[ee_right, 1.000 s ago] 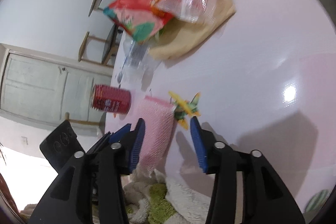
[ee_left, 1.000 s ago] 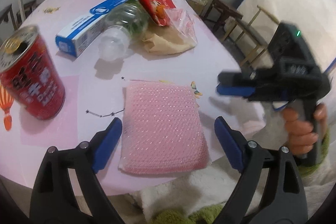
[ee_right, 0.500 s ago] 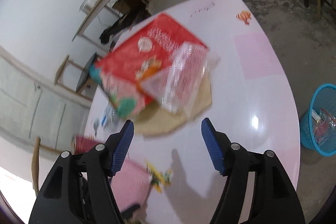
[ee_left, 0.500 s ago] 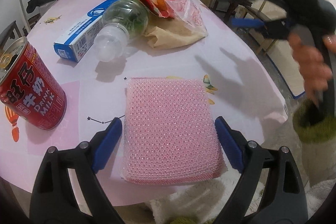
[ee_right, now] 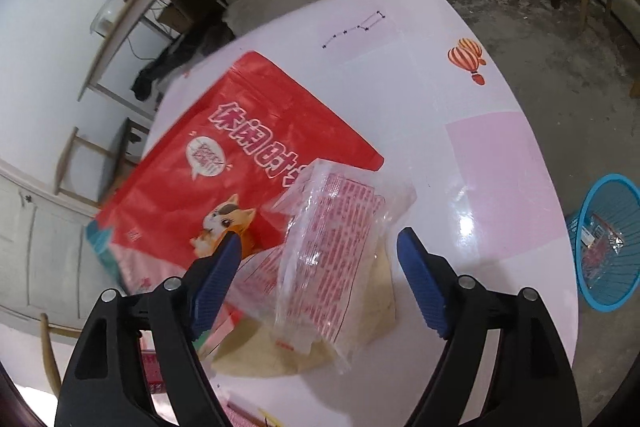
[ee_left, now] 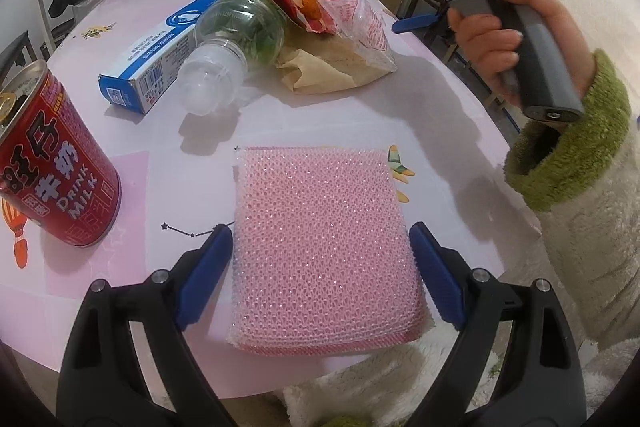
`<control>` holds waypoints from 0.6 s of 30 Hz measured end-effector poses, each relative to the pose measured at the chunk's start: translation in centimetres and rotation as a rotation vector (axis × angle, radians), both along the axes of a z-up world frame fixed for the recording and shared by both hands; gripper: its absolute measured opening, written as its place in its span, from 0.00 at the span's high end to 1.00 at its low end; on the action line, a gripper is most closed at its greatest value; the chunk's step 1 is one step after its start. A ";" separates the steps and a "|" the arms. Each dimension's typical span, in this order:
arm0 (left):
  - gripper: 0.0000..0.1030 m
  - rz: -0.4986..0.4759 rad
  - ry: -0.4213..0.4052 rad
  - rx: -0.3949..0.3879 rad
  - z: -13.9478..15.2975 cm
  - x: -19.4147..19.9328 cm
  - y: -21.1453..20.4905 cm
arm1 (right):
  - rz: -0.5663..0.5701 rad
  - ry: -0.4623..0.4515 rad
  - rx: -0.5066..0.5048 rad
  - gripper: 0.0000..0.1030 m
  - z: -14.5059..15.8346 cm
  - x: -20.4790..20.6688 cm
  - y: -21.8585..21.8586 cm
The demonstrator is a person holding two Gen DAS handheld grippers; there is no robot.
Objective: Collect trash
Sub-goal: 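Grasp the clear plastic wrapper with the right gripper while the left gripper holds the sponge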
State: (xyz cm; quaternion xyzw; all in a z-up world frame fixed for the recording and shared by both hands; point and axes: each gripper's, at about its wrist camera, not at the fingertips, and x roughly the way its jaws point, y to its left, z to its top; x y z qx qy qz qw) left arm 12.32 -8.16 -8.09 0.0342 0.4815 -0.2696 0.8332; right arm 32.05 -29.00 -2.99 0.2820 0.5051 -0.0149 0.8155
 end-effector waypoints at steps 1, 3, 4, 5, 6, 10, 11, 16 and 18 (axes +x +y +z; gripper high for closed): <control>0.17 -0.001 0.000 -0.001 0.0 0.0 0.1 | 0.000 0.010 -0.013 0.29 -0.2 0.2 0.1; 0.17 -0.004 -0.002 -0.003 0.0 -0.1 0.2 | -0.003 0.024 -0.012 0.36 -0.5 0.4 0.2; 0.17 -0.005 -0.001 -0.004 0.0 -0.2 0.2 | -0.005 0.029 -0.007 0.40 -0.6 0.4 0.1; 0.17 -0.006 -0.001 -0.006 0.0 -0.2 0.2 | -0.008 0.034 -0.005 0.44 -0.7 0.4 0.1; 0.17 -0.006 -0.001 -0.008 0.1 -0.2 0.2 | -0.010 0.035 -0.003 0.46 -0.7 0.3 0.1; 0.17 -0.005 0.001 -0.018 0.1 -0.2 0.6 | -0.017 0.035 0.013 0.59 -0.6 -0.1 -0.1; 0.17 -0.004 0.002 -0.021 0.2 -0.3 0.7 | -0.019 0.031 0.016 0.63 -0.6 -0.1 -0.1; 0.17 0.004 0.001 -0.028 0.3 -0.1 1.3 | -0.024 0.017 0.042 0.76 -0.2 -0.7 -0.6; 0.17 0.009 -0.001 -0.030 0.3 -0.1 1.5 | -0.023 0.008 0.049 0.79 0.1 -1.0 -0.8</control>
